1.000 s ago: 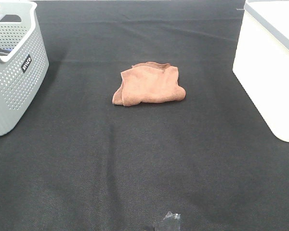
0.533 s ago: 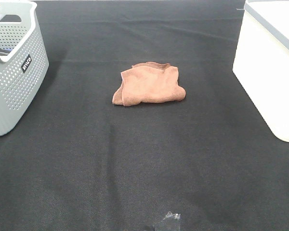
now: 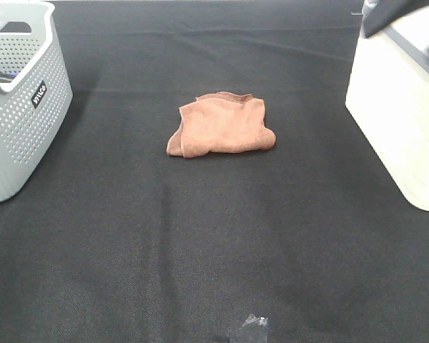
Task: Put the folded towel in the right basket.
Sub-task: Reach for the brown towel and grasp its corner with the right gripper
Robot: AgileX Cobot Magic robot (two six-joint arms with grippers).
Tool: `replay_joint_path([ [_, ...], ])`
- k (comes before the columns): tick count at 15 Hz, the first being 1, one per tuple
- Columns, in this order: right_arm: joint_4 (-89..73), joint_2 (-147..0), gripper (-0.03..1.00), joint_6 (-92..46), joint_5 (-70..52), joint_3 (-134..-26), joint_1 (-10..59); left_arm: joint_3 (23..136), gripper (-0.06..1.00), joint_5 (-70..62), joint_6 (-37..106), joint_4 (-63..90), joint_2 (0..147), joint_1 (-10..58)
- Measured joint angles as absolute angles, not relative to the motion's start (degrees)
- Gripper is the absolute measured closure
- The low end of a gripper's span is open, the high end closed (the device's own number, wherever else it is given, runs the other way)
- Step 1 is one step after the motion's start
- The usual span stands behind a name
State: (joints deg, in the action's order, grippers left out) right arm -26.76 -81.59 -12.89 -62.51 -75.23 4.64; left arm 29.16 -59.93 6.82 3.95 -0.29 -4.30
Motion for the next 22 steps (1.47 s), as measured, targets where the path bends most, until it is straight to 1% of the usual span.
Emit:
replay_joint_path([
  [2,-27.2,-88.8,0.01,-13.6,-60.9,-81.2,11.2,29.2,-0.05,-59.9,6.8,4.0,-0.3,-4.3],
  [4,-27.6,-98.2,0.01,-11.2,-61.7,-90.3,14.6,29.2,-0.05,-59.9,6.8,4.0,-0.3,-4.3],
  [6,-28.1,-108.7,0.01,-9.5,-63.1,-101.1,15.2,29.2,-0.05,-59.9,6.8,4.0,-0.3,-4.3],
  [7,-28.1,-108.7,0.01,-9.5,-63.1,-101.1,15.2,29.2,-0.05,-59.9,6.8,4.0,-0.3,-4.3],
  [9,-29.3,-119.6,0.01,-9.1,-65.4,-112.4,15.2,29.2,-0.05,-59.9,6.8,4.0,-0.3,-4.3],
  [11,-29.2,-130.1,0.01,-7.6,-68.9,-121.6,15.2,29.2,-0.05,-59.9,6.8,4.0,-0.3,-4.3],
  [12,-28.9,-133.0,0.01,-6.6,-69.3,-124.3,15.2,29.2,-0.05,-59.9,6.8,3.9,-0.3,-4.3],
  [16,-27.2,-142.0,0.01,-4.9,-69.2,-131.6,15.1,29.2,-0.05,-59.9,6.8,3.9,-0.3,-4.3],
  [19,-31.7,-145.1,0.03,-4.8,-65.9,-132.1,11.7,29.2,-0.05,-59.9,6.8,3.9,-0.3,-4.3],
  [22,-34.5,-147.8,0.03,-4.9,-63.9,-132.1,10.0,29.2,-0.05,-59.9,6.8,3.9,-0.3,-4.3],
])
